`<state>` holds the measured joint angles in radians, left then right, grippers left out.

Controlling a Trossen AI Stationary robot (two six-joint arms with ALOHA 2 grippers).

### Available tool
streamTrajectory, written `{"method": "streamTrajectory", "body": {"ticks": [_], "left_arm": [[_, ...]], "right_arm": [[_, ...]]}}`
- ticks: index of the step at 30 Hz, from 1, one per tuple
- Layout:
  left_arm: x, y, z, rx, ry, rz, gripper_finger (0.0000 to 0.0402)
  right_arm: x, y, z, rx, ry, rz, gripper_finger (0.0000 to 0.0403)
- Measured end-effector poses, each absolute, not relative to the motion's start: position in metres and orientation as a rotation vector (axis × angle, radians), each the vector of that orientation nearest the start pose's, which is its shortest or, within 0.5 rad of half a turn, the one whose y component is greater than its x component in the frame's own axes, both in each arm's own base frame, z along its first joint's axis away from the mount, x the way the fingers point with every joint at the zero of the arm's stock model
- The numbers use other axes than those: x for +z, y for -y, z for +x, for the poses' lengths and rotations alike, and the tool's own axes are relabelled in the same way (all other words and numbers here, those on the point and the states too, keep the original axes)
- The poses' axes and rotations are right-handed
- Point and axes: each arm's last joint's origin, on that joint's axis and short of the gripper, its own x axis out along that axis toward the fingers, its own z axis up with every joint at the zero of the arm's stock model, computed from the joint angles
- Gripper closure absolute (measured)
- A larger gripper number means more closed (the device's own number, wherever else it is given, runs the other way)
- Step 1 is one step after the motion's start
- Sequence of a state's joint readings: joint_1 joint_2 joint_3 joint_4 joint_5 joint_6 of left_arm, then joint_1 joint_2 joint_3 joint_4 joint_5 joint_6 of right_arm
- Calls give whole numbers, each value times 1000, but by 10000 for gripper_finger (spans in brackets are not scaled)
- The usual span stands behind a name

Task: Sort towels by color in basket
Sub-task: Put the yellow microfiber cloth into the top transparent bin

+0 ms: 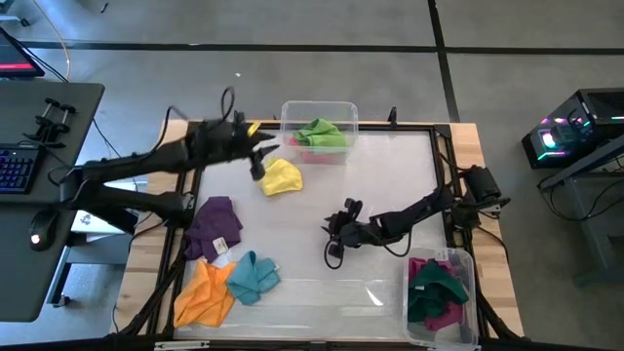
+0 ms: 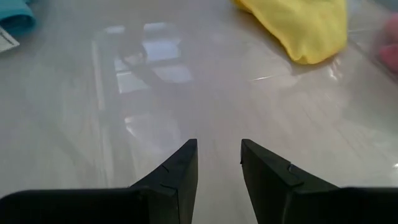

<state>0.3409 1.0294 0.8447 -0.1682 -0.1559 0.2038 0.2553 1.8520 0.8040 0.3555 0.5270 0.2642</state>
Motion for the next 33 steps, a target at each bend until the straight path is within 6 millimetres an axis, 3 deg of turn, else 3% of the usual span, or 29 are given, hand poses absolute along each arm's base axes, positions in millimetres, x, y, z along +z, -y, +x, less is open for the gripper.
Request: {"method": "streamTrajectory", "body": {"ticks": [6,16,22,33], "left_arm": [[266,-49,190,497,-430,181,297],[180,-35,174,491,-485,34,298],[155,-34,167,490,-458,13,283],[138,-50,169,592,-462,-60,161]], "right_arm": [[116,-73,333,-285,-597,5,284],[119,-72,336,-275,-561,18,284],[120,-72,337,-274,-551,23,284],[125,-64,342,-291,-490,43,284]]}}
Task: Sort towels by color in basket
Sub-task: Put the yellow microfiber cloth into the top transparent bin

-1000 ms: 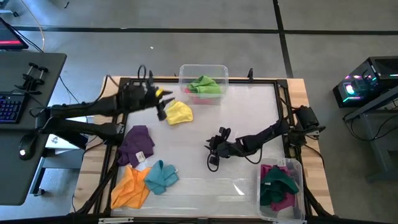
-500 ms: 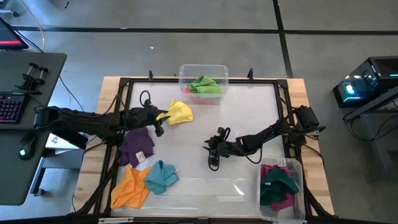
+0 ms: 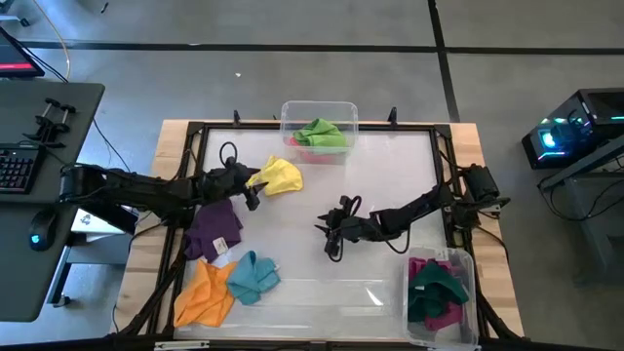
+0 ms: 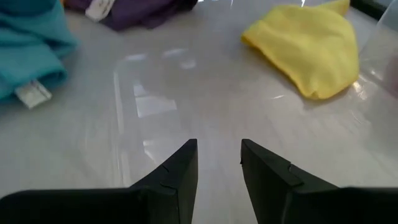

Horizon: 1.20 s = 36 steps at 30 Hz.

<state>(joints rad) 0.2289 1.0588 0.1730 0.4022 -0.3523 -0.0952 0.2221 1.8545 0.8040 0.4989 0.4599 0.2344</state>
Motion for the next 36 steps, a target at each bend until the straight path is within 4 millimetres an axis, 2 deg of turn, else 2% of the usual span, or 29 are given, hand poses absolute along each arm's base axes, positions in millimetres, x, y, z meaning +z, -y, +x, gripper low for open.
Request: {"method": "streamTrajectory", "body": {"ticks": [3,9,17,22,30,36], "left_arm": [[131,-54,171,615,-490,-64,145],[112,-57,174,627,-598,-62,142],[97,-60,184,612,-592,-45,143],[85,-60,190,594,-635,-50,158],[77,-60,209,581,-652,-33,219],[76,-56,211,550,-679,23,328]], "right_arm": [[127,-64,343,-286,-463,60,284],[132,-65,346,-234,-425,31,284],[134,-59,348,-244,-399,41,284],[134,-58,348,-245,-400,45,284],[134,-59,348,-247,-398,64,284],[134,-59,348,-256,-393,107,284]]}}
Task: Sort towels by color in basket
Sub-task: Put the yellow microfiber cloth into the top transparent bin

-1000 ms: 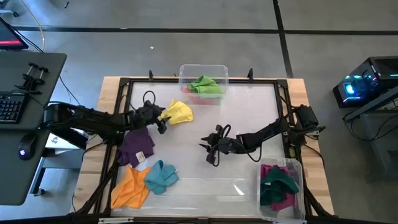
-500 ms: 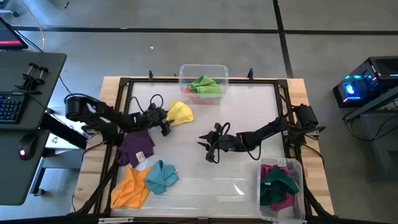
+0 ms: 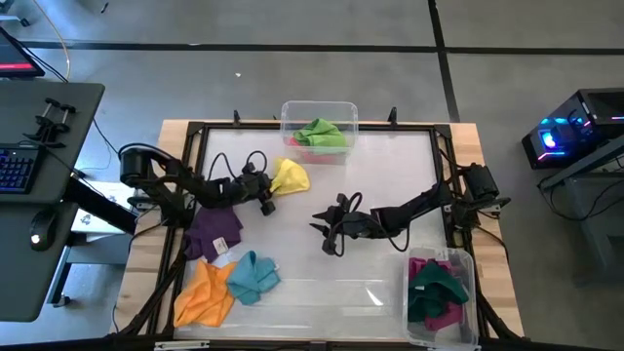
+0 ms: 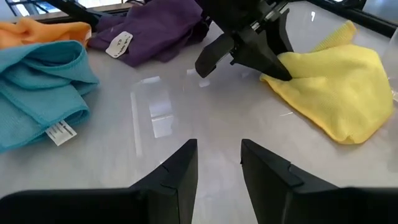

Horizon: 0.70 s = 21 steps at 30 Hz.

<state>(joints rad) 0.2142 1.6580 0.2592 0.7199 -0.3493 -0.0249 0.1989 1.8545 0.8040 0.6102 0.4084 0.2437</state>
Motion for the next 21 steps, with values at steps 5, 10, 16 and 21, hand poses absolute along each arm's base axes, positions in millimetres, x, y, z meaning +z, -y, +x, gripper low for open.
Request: {"method": "streamTrajectory", "body": {"ticks": [5,10,16,21], "left_arm": [[81,-46,212,510,-681,67,387],[98,-20,212,373,-643,94,378],[150,8,226,271,-506,209,386],[212,9,250,298,-370,309,387]], "right_arm": [[134,-59,348,-260,-390,129,284],[134,-59,348,-270,-384,178,284],[133,-62,348,-269,-388,198,284],[134,-67,347,-261,-386,195,284]]}}
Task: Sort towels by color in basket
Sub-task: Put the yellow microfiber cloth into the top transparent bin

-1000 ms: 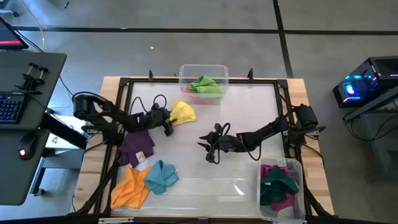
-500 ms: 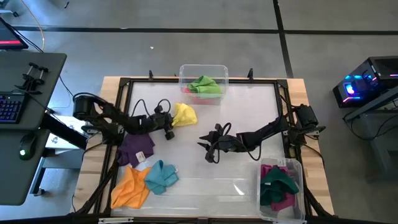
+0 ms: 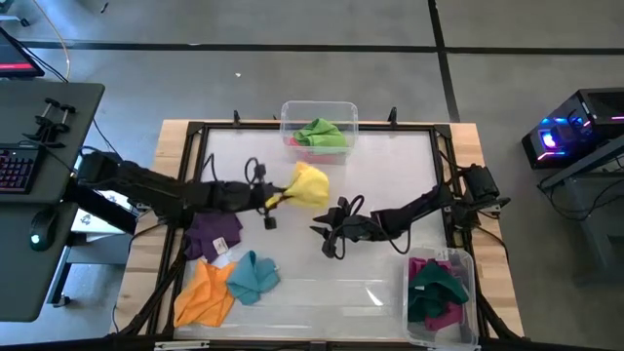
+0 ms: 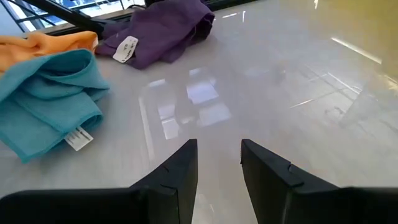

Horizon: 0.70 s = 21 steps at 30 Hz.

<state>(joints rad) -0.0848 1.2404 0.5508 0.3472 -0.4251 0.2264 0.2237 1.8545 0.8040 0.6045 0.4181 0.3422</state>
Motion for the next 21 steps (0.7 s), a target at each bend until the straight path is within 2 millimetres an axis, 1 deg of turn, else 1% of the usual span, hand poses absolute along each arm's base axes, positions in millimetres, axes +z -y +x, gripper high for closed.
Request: {"method": "streamTrajectory", "body": {"ticks": [2,5,7,10,13,16,19,21], "left_arm": [[237,3,262,314,-357,372,387],[272,-16,280,372,-361,460,388],[291,-34,293,407,-352,505,388],[311,-68,312,412,-376,543,388],[317,-104,327,433,-472,555,388],[315,-141,336,486,-496,493,380],[301,-169,337,463,-529,447,370],[289,-181,337,450,-562,407,365]], "right_arm": [[134,-68,346,-262,-384,192,284],[134,-69,346,-261,-381,191,284],[134,-69,346,-262,-383,189,284],[133,-69,346,-262,-386,184,284],[133,-69,346,-263,-386,184,284],[133,-70,346,-260,-386,189,284],[133,-74,345,-250,-387,186,284],[133,-76,344,-243,-387,185,284]]}}
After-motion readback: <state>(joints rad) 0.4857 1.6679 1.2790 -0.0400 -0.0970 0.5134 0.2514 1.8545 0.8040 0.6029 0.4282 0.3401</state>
